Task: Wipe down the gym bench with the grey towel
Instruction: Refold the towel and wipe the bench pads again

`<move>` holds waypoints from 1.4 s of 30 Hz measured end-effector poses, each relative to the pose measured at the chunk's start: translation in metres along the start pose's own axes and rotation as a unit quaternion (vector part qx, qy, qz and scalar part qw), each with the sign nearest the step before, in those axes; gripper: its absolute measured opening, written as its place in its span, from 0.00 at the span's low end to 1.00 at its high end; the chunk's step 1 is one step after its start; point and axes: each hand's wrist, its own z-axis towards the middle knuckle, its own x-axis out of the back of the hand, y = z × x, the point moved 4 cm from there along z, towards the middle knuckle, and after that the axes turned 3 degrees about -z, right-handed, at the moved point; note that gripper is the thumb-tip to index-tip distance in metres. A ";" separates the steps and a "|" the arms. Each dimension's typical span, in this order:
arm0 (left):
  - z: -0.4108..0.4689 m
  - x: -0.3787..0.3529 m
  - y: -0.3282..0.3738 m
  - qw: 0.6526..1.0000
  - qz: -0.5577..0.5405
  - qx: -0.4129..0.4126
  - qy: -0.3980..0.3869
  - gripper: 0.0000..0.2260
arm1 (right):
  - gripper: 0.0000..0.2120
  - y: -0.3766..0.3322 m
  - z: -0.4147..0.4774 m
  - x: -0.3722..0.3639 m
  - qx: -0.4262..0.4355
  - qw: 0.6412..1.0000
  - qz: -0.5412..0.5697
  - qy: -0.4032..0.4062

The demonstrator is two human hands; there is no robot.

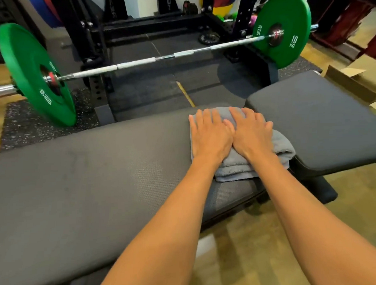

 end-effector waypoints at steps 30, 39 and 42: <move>-0.281 0.311 -0.516 0.970 0.101 0.220 0.025 0.23 | 0.26 -0.616 -0.258 -0.009 0.248 0.965 0.066 -0.050; -0.285 0.354 -0.605 0.946 0.019 0.306 0.105 0.21 | 0.25 -0.721 -0.255 -0.019 0.307 0.942 0.112 -0.077; -0.272 0.366 -0.631 0.927 -0.017 0.352 0.124 0.19 | 0.23 -0.754 -0.237 -0.022 0.326 0.929 0.141 -0.099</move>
